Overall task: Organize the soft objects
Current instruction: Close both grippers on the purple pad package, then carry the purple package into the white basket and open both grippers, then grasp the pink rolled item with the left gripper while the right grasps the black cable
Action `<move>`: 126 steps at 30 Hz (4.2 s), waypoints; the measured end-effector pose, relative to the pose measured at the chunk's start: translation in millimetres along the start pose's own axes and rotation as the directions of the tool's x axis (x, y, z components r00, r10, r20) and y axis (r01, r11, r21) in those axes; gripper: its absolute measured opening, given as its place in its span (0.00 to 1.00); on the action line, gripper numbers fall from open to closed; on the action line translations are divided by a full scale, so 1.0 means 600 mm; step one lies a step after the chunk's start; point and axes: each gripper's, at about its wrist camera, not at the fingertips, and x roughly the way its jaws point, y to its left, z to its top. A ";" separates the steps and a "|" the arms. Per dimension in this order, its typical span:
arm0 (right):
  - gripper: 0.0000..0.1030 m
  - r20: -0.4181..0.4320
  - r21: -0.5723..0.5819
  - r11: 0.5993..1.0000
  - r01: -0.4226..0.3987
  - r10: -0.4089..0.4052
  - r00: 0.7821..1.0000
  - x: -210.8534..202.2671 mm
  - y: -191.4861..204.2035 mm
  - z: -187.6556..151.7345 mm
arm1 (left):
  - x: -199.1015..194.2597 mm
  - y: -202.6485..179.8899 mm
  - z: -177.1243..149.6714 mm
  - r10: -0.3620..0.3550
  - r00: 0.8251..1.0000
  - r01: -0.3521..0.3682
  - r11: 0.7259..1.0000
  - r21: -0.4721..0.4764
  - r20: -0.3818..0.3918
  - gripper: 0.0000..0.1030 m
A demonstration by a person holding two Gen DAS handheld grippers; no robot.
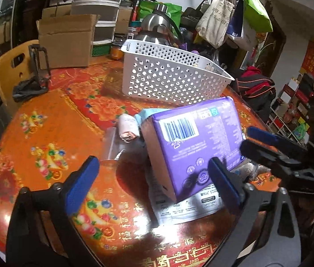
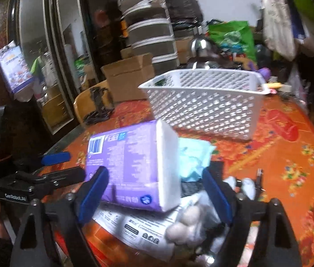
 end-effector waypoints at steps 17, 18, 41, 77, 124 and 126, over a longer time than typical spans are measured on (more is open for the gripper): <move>0.50 -0.089 -0.076 0.996 -0.049 0.042 0.995 0.030 0.014 -0.018 | 0.032 -0.041 -0.015 -0.145 0.989 0.145 0.989 0.014 -0.034 0.53; 0.49 -0.089 -0.079 0.996 -0.046 0.039 0.995 0.029 0.015 -0.019 | 0.031 -0.043 -0.016 -0.142 0.989 0.142 0.990 0.016 -0.029 0.53; 0.46 0.060 -0.123 0.991 0.061 -0.053 0.997 -0.060 0.034 0.033 | -0.063 -0.119 0.087 -0.142 0.977 0.113 0.977 0.179 0.156 0.50; 0.45 -0.174 -0.008 0.985 0.174 -0.173 0.969 0.248 -0.195 0.299 | 0.359 -0.076 0.443 -0.113 0.984 0.116 0.993 0.009 -0.136 0.50; 0.34 -0.227 0.173 0.953 0.248 -0.207 0.952 0.043 -0.250 -0.023 | 0.145 0.056 0.083 0.098 0.994 -0.096 0.994 0.048 -0.040 0.83; 0.31 -0.239 0.187 0.954 0.235 -0.188 0.953 0.050 -0.256 -0.030 | 0.150 0.054 0.083 0.097 0.994 -0.095 0.994 0.050 -0.040 0.83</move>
